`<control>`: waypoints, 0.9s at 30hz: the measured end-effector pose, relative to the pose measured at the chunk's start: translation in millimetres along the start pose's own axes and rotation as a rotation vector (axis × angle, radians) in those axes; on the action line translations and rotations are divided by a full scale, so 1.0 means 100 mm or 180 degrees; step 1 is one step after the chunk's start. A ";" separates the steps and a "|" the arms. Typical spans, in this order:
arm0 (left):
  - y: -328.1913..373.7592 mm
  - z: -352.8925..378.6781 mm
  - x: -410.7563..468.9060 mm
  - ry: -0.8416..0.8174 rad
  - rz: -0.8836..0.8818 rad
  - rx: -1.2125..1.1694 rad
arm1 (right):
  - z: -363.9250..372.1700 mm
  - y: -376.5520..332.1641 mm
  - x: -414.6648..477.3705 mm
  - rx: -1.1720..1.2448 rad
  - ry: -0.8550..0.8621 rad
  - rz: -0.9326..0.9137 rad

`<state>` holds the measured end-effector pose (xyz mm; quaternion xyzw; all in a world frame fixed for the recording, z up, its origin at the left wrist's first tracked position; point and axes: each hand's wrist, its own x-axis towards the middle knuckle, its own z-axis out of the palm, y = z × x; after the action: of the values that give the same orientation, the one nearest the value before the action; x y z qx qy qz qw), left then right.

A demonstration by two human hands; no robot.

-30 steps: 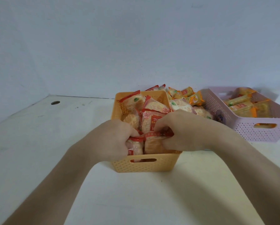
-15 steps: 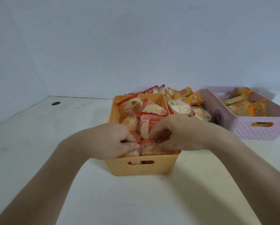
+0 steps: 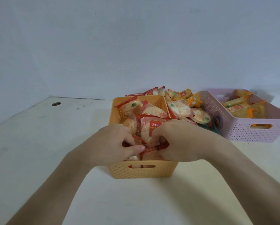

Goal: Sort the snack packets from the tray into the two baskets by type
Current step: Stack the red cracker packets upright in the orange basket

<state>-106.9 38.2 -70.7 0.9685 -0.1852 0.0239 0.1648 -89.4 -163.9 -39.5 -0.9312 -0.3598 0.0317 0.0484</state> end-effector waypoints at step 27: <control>-0.03 -0.04 -0.04 0.0307 -0.0484 0.0237 | 0.14 0.07 0.25 -0.0189 0.0915 0.0461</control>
<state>-108.9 43.7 -68.7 0.9829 -0.1019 0.0648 0.1388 -67.8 -151.2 -54.9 -0.9507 -0.2819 -0.1092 0.0694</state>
